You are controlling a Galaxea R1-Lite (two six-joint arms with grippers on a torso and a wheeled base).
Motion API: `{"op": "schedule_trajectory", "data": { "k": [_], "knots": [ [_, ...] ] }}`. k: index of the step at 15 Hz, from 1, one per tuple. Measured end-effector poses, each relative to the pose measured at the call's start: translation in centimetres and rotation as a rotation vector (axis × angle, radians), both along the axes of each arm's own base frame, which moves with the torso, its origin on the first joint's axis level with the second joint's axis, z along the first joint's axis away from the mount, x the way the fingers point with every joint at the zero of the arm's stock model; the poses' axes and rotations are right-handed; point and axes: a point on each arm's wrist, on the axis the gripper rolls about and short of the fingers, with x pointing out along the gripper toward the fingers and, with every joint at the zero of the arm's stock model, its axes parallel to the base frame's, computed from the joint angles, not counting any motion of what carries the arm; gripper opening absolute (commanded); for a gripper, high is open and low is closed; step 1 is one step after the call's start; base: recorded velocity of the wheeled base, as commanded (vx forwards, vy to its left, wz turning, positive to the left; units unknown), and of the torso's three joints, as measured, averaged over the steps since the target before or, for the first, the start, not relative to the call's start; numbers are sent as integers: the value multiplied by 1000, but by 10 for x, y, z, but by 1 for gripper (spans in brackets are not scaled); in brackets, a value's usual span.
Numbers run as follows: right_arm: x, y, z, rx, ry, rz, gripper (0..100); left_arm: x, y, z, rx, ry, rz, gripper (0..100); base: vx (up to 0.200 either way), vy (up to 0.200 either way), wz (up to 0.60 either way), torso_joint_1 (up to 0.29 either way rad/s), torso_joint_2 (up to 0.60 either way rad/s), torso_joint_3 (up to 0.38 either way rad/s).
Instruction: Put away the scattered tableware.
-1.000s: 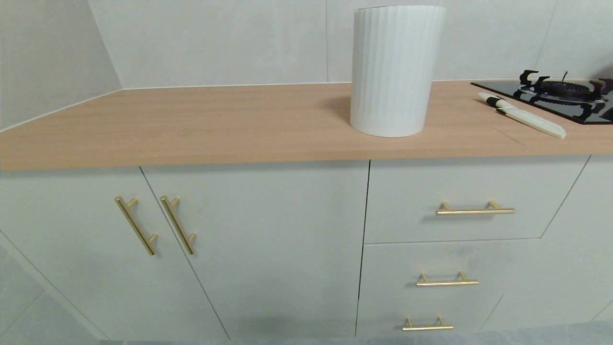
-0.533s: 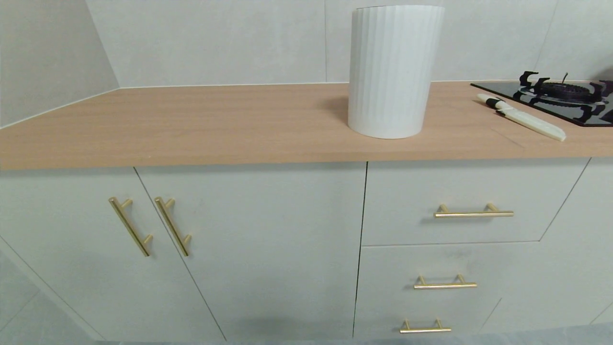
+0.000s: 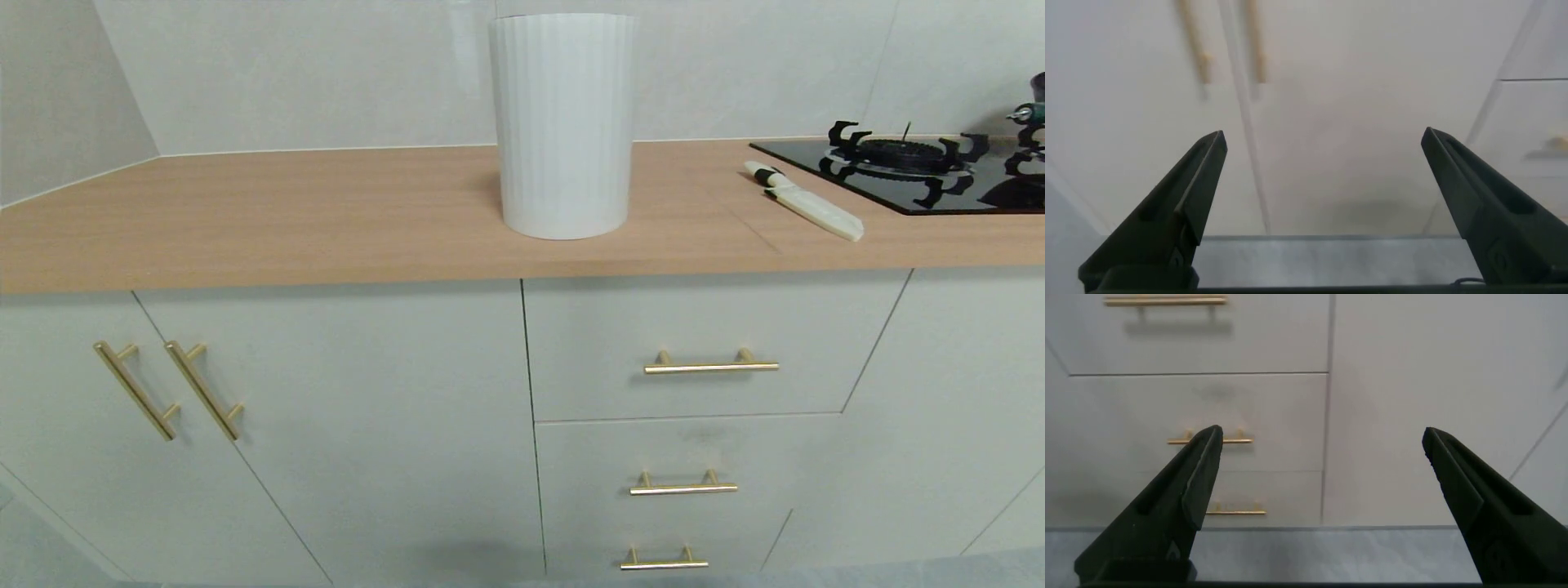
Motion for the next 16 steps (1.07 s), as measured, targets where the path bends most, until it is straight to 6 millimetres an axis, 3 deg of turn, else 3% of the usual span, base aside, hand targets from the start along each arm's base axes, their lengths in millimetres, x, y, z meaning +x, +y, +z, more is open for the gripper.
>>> {"op": "schedule_trajectory", "data": {
  "k": [16],
  "knots": [
    [0, 0, 0, 0, 0, 0, 100, 0, 0, 0, 0, -1, 0, 100, 0, 0, 0, 0, -18, -16]
  ]
}}
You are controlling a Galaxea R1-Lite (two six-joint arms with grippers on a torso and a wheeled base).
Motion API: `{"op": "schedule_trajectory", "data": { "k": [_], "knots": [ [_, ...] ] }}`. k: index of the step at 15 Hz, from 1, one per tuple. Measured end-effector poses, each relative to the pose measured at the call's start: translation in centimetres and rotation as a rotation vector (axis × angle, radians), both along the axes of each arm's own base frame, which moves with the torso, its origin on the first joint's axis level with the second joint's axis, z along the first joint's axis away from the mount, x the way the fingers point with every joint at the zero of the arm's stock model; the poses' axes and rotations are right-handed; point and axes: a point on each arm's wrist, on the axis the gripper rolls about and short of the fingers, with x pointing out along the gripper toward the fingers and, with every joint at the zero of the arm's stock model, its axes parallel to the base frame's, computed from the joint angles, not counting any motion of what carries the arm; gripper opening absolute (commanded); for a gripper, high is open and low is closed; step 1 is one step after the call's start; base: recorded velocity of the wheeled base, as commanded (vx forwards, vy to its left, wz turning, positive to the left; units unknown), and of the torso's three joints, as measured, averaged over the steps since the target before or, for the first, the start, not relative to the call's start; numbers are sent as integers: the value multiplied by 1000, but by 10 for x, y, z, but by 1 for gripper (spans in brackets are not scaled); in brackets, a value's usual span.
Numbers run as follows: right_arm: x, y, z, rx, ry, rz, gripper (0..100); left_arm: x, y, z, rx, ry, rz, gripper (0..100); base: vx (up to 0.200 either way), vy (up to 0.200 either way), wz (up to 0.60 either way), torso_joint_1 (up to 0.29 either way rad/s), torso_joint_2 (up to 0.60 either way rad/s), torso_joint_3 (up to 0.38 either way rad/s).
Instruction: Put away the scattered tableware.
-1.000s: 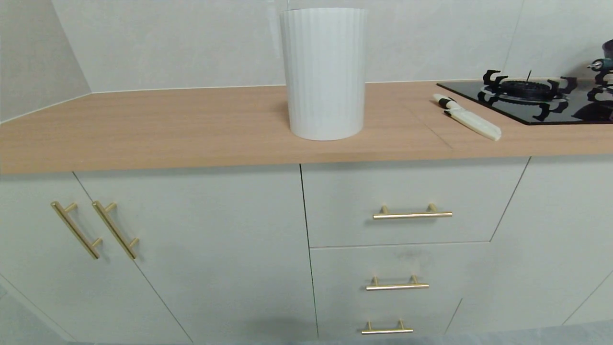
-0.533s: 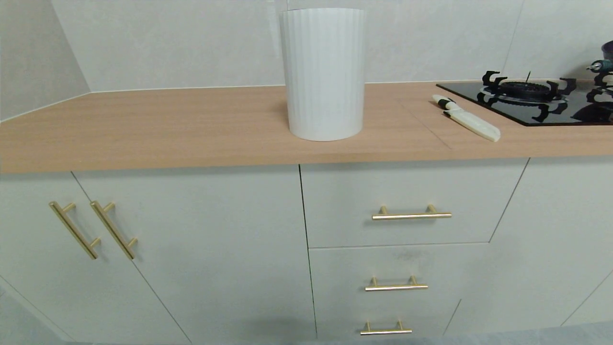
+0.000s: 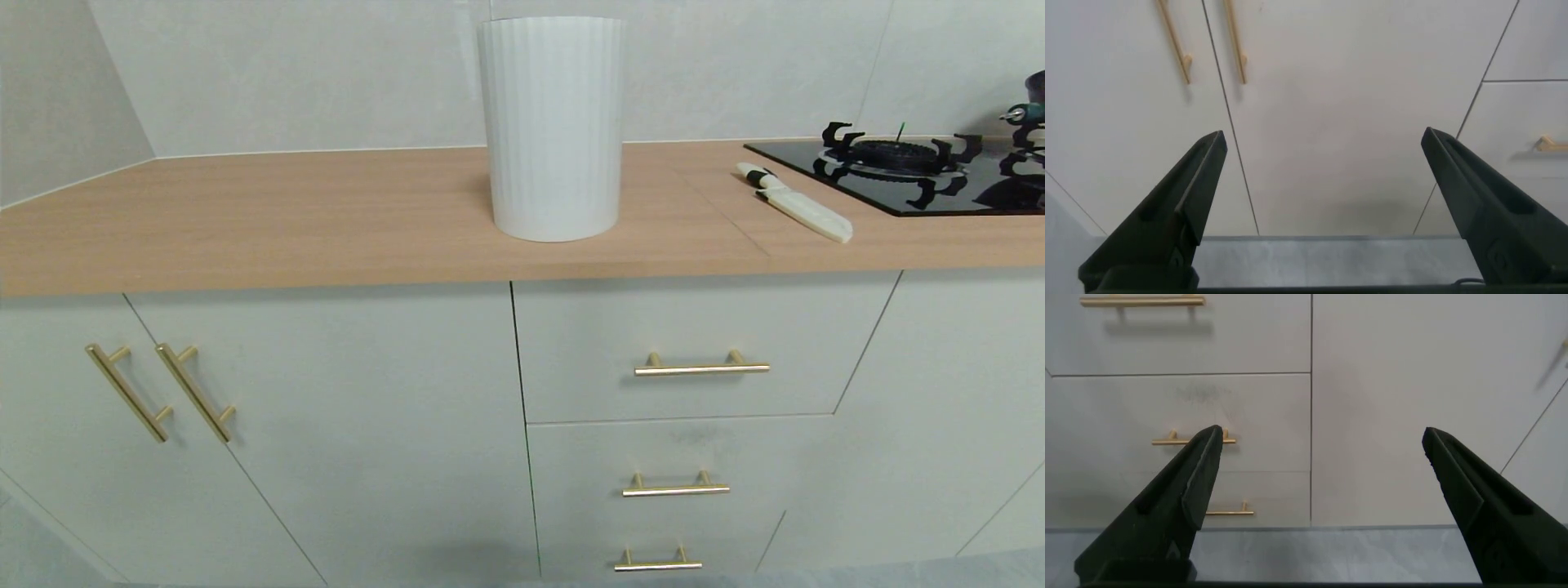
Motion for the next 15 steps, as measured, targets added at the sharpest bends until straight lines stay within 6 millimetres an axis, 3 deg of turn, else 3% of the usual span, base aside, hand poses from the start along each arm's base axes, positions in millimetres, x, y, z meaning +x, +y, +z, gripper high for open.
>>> {"op": "schedule_trajectory", "data": {
  "k": [6, 15],
  "knots": [
    [0, 0, 0, -1, 0, -1, 100, 0, 0, 0, 0, -2, 0, 100, 0, 0, 0, 56, -392, -339],
    [0, 0, 0, 0, 0, 0, 100, 0, 0, 0, 0, -1, -1, 100, 0, 0, 0, 144, -471, -322]
  ]
}}
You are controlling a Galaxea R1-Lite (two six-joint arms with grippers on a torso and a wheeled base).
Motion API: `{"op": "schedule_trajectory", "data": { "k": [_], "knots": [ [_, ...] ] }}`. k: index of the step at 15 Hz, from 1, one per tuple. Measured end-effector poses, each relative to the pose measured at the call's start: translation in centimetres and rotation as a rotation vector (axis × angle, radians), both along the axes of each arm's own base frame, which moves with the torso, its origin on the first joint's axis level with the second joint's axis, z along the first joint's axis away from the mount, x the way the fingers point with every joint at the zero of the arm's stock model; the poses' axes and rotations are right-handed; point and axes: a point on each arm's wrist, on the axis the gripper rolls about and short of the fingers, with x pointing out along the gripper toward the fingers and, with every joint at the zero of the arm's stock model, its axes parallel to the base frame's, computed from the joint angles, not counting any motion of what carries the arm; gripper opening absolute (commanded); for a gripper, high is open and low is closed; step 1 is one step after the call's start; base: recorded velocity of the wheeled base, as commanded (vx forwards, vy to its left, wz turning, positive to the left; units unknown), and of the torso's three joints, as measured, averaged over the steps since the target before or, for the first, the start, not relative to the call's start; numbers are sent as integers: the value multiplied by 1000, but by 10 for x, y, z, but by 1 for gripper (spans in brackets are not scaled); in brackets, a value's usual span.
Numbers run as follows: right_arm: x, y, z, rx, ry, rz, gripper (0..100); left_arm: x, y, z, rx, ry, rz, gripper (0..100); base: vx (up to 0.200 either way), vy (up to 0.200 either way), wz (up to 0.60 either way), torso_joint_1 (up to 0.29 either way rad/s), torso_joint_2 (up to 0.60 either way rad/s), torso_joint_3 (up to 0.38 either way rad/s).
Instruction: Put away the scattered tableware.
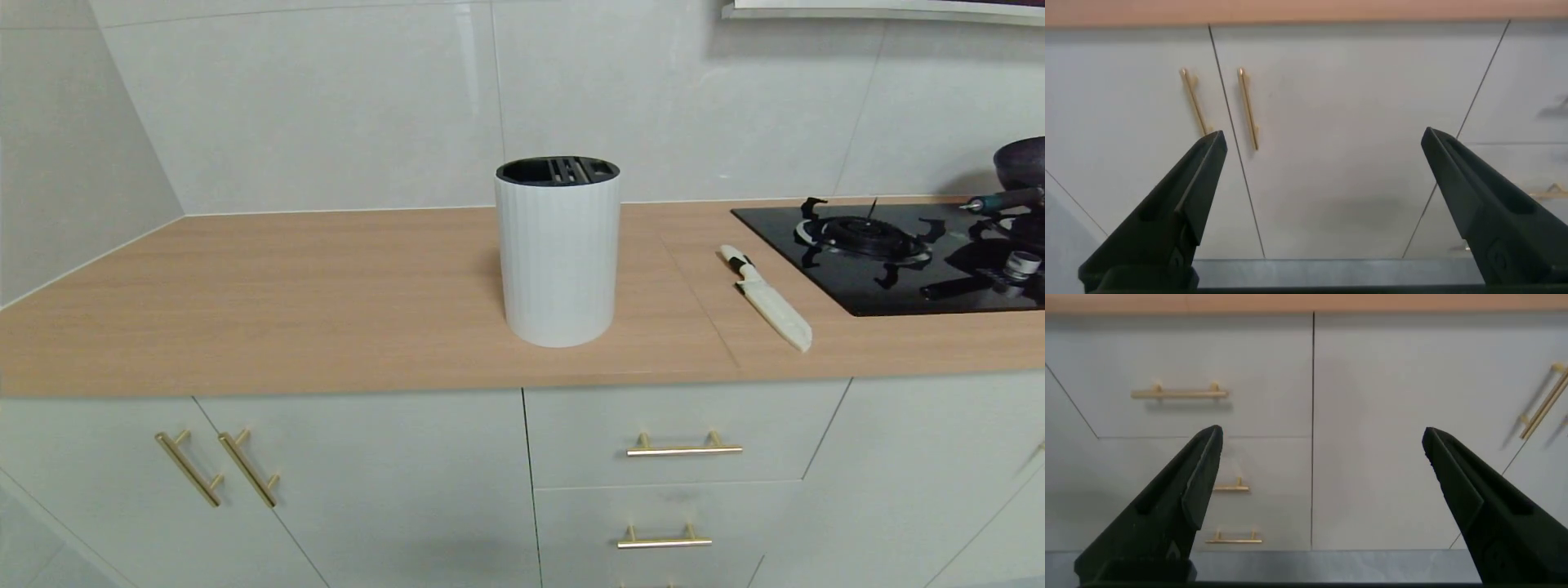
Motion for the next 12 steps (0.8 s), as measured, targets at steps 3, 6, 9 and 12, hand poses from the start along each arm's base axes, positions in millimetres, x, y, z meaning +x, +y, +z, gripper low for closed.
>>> {"op": "schedule_trajectory", "data": {
  "k": [3, 6, 9, 12],
  "knots": [
    [0, 0, 0, 0, 0, 0, 100, 0, 0, 0, 0, 0, 0, 100, 0, 0, 0, 185, -489, -308],
    [0, 0, 0, 0, 0, 0, 100, 0, 0, 0, 0, 0, 1, 100, 0, 0, 0, 199, -507, -310],
    [0, 0, 0, 0, 0, 0, 100, 0, 0, 0, 0, 1, 1, 100, 0, 0, 0, 227, -523, -307],
    [0, 0, 0, 0, 0, 0, 100, 0, 0, 0, 0, 0, 1, 100, 0, 0, 0, 237, -548, -312]
  ]
}}
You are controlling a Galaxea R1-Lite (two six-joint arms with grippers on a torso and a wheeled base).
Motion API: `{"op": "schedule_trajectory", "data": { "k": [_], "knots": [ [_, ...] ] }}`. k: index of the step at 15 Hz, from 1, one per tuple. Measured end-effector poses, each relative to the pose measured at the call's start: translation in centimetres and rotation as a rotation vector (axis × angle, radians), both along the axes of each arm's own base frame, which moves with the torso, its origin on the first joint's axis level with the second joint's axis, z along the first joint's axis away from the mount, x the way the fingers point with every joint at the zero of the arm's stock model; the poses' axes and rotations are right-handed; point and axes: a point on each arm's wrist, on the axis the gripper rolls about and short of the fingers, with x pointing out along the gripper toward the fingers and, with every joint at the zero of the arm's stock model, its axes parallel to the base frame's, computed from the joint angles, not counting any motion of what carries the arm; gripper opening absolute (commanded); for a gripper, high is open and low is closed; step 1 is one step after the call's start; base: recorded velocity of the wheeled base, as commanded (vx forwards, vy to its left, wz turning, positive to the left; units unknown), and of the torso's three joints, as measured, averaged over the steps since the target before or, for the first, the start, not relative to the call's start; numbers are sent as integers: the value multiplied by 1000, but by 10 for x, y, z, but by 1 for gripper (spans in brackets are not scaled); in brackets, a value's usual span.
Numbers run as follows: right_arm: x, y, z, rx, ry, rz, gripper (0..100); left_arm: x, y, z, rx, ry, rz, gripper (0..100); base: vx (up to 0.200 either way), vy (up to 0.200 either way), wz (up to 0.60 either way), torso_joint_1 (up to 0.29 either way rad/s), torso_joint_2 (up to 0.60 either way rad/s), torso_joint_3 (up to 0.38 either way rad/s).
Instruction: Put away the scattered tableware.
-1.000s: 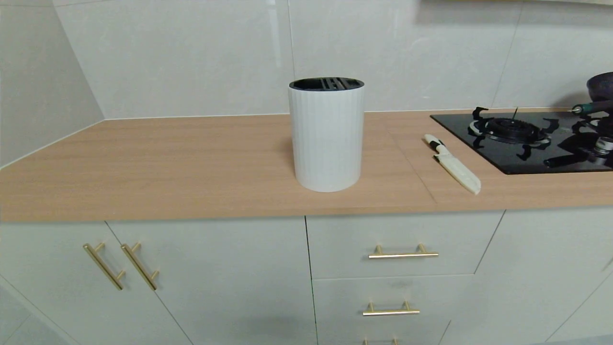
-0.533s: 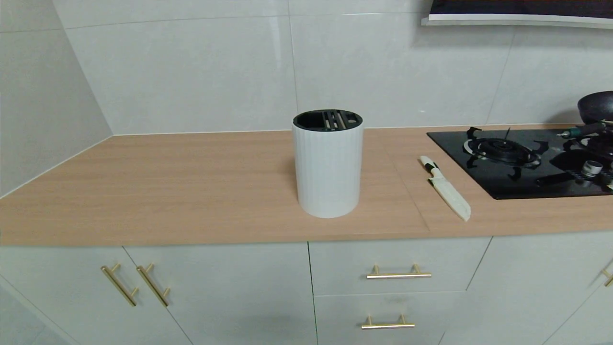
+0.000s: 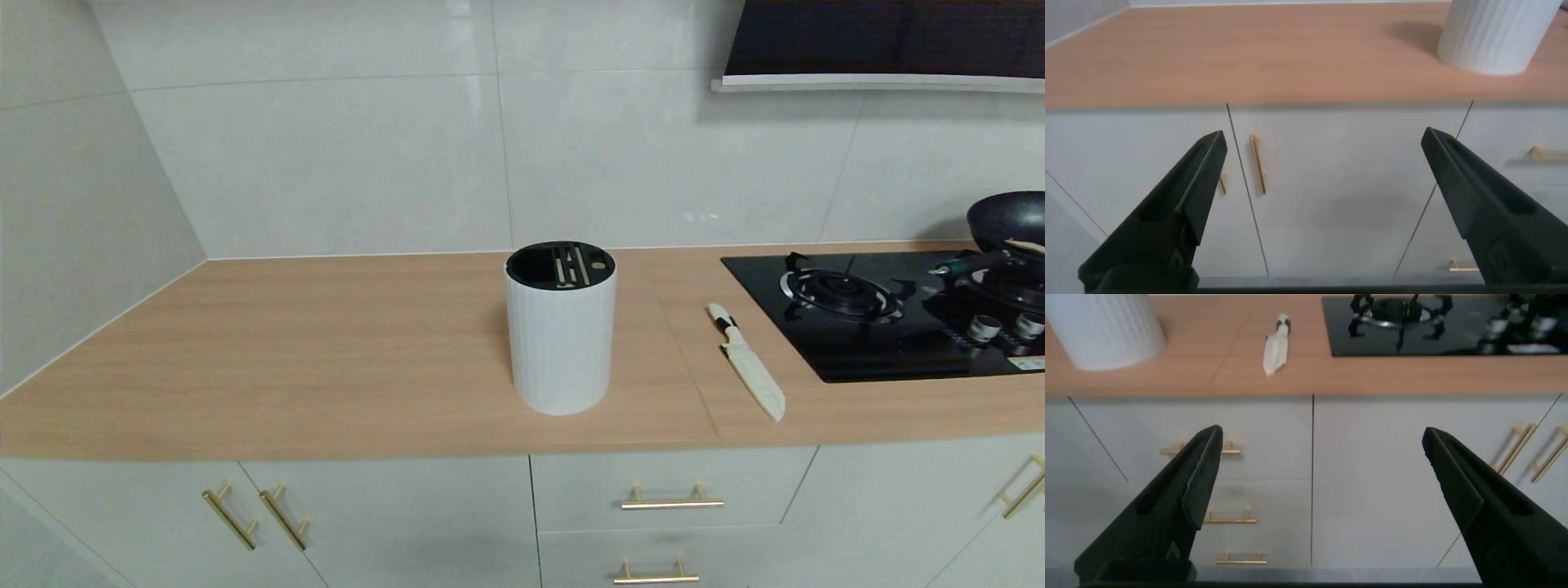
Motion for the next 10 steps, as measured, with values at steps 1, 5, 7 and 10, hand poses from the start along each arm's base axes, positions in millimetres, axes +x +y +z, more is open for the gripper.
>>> {"op": "schedule_trajectory", "data": {
  "k": [1, 5, 7, 10],
  "knots": [
    [0, 0, 0, 0, 0, 0, 100, 0, 0, 0, 0, 0, 0, 100, 0, 0, 0, 251, -574, -320],
    [0, 0, 0, 0, 0, 0, 100, 0, 0, 0, 0, 0, 1, 100, 0, 0, 0, 262, -596, -328],
    [0, 0, 0, 0, 0, 0, 100, 0, 0, 0, 0, 0, 0, 100, 0, 0, 0, 239, -518, -281],
    [0, 0, 0, 0, 0, 0, 100, 0, 0, 0, 0, 0, 0, 100, 0, 0, 0, 193, -404, -219]
  ]
}}
